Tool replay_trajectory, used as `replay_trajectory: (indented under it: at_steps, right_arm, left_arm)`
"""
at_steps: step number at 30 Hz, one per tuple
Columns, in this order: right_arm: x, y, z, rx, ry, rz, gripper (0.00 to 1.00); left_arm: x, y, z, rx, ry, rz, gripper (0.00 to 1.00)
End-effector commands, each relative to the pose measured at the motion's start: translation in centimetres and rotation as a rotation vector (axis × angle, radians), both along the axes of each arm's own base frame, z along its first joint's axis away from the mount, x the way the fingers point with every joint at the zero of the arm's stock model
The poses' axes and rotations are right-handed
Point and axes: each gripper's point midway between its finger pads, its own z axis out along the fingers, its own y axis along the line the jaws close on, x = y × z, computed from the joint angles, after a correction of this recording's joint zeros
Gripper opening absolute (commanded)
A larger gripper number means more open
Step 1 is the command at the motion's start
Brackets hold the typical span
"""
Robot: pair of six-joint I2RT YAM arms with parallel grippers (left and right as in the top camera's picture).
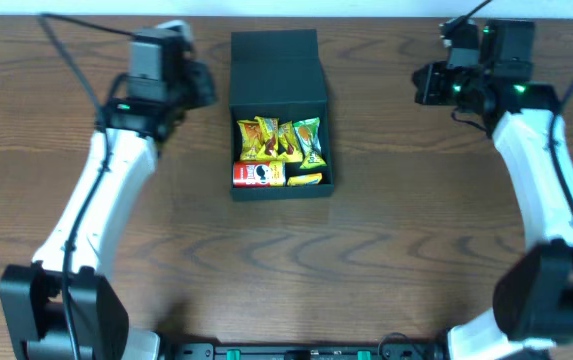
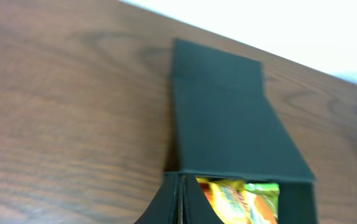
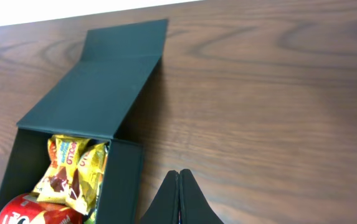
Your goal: Pack container
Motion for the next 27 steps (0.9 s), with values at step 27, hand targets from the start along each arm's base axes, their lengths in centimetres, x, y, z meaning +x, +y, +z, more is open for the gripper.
replay_trajectory:
  at_steps: [27]
  right_arm:
    - [5.1,14.4,-13.4,0.548,0.116,0.278,0.01]
  left_arm:
    - [6.0,-4.3,-16.8,-0.579,0.241,-0.041,0.06]
